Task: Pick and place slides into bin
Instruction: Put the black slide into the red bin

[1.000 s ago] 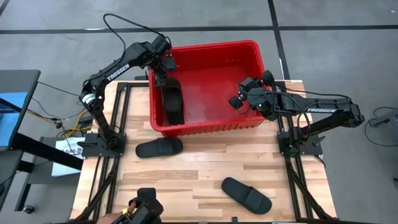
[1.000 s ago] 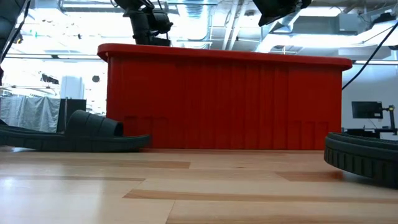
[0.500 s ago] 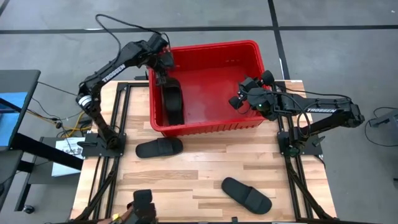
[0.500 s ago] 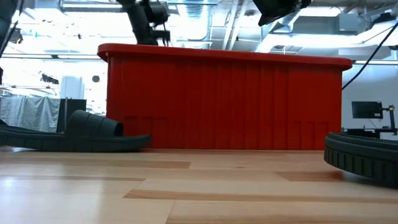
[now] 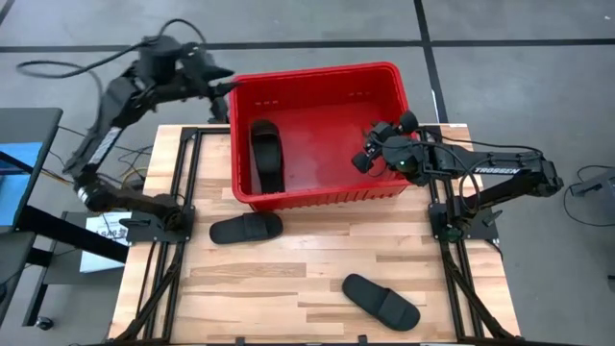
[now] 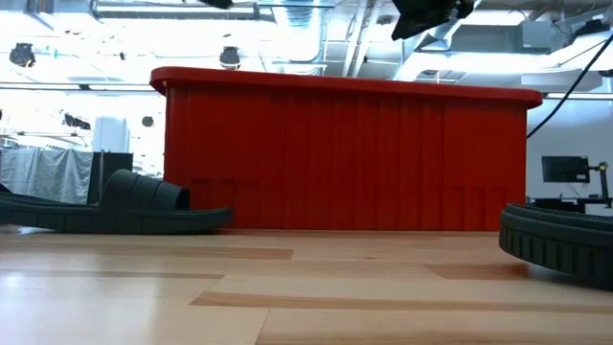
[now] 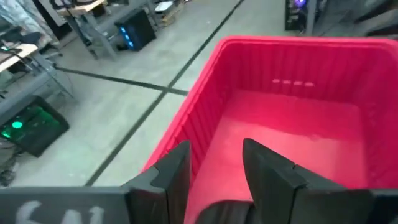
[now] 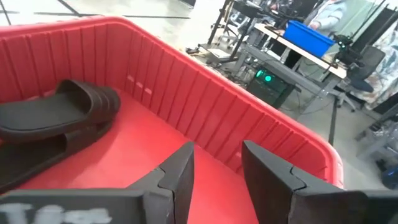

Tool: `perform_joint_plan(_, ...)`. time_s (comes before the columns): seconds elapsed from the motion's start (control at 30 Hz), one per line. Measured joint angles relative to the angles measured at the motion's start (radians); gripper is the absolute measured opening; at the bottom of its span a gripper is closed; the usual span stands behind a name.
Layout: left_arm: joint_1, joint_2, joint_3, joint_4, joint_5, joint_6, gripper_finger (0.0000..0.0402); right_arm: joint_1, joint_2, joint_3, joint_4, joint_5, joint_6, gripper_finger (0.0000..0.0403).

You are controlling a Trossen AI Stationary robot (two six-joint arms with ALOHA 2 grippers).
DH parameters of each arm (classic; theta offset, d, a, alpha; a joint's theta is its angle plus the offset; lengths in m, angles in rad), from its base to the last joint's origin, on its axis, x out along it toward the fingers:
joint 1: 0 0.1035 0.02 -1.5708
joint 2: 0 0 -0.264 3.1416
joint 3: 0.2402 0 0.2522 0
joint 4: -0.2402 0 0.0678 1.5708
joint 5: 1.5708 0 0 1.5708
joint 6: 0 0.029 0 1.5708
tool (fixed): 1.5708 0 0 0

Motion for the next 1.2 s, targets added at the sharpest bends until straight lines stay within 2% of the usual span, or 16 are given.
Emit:
perform_joint_plan(0.27,-0.001,-0.113,-0.001,-0.241,0.024,-0.008,0.0137,0.061,0.000,0.000,0.000,0.000,-0.012,0.0125)
perform_joint_plan(0.47,-0.002,-0.141,-0.018,-0.411,0.071,-0.026,0.0137,0.111,0.000,0.000,0.000,0.001,-0.013,0.0125)
perform_joint_plan(0.57,-0.002,-0.166,-0.104,-0.446,0.092,-0.022,0.0137,0.134,0.000,0.000,0.000,0.002,-0.013,0.0125)
perform_joint_plan(0.9,-0.029,-0.327,-0.532,-0.445,0.122,0.137,0.0137,0.183,0.000,0.000,0.035,0.003,-0.014,0.0125)
perform_joint_plan(1.2,-0.096,-0.388,-0.766,-0.434,0.150,0.157,0.0137,0.218,0.000,0.000,0.079,0.004,-0.014,0.0125)
